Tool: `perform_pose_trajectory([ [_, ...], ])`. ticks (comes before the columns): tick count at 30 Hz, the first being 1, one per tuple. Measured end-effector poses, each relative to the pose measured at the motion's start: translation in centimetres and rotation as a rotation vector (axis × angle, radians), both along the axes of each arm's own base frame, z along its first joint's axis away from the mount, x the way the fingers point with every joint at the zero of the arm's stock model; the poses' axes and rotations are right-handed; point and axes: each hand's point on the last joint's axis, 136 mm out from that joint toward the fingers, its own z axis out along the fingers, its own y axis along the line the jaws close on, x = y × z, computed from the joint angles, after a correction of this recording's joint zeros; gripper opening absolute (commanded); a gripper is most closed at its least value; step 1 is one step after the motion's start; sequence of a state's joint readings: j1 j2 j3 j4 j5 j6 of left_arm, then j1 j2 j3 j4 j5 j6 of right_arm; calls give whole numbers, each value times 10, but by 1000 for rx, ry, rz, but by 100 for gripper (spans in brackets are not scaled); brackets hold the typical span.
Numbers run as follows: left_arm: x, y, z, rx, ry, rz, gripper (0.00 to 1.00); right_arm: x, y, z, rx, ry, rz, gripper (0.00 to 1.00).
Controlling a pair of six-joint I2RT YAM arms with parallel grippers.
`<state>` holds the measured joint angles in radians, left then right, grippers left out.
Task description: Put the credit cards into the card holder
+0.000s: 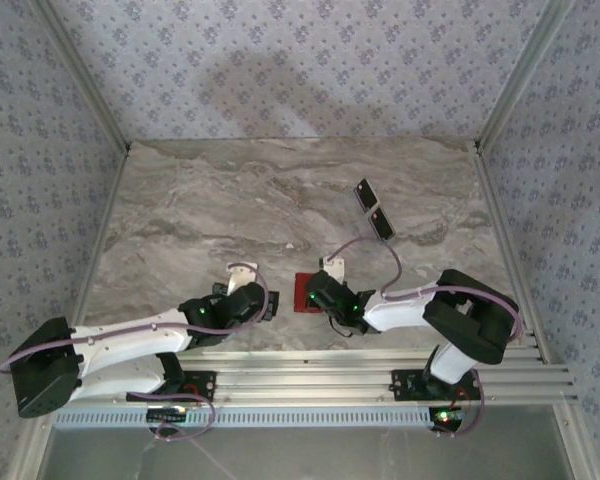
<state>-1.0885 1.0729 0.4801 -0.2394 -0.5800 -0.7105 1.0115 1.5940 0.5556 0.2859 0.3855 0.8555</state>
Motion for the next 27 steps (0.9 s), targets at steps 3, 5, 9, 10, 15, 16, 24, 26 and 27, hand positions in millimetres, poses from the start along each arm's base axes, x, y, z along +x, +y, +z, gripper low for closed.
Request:
perform_pose_trajectory([
  [3,0,-1,-1,2,2,-5,100,1,-4,2,-11,20,25,0],
  [5,0,-1,-1,3,3,-5,100,1,-8,2,-25,29,39,0],
  [9,0,-2,-1,1,2,-5,100,1,-9,1,-43,37,65,0],
  [10,0,-2,-1,2,2,-5,100,1,-8,1,-45,37,71,0],
  [15,0,-2,-1,2,3,-6,100,1,-9,4,-53,25,91,0],
  [16,0,-2,-2,2,5,-7,100,0,-11,6,-57,22,94,0],
  [24,-1,-4,-6,11,18,-12,100,-6,-30,7,-133,44,111,0],
  [26,-1,-5,-7,9,19,-14,100,-6,-31,7,-144,47,117,0],
  [27,-1,-5,-7,9,19,-14,100,-6,-31,7,-148,47,120,0],
])
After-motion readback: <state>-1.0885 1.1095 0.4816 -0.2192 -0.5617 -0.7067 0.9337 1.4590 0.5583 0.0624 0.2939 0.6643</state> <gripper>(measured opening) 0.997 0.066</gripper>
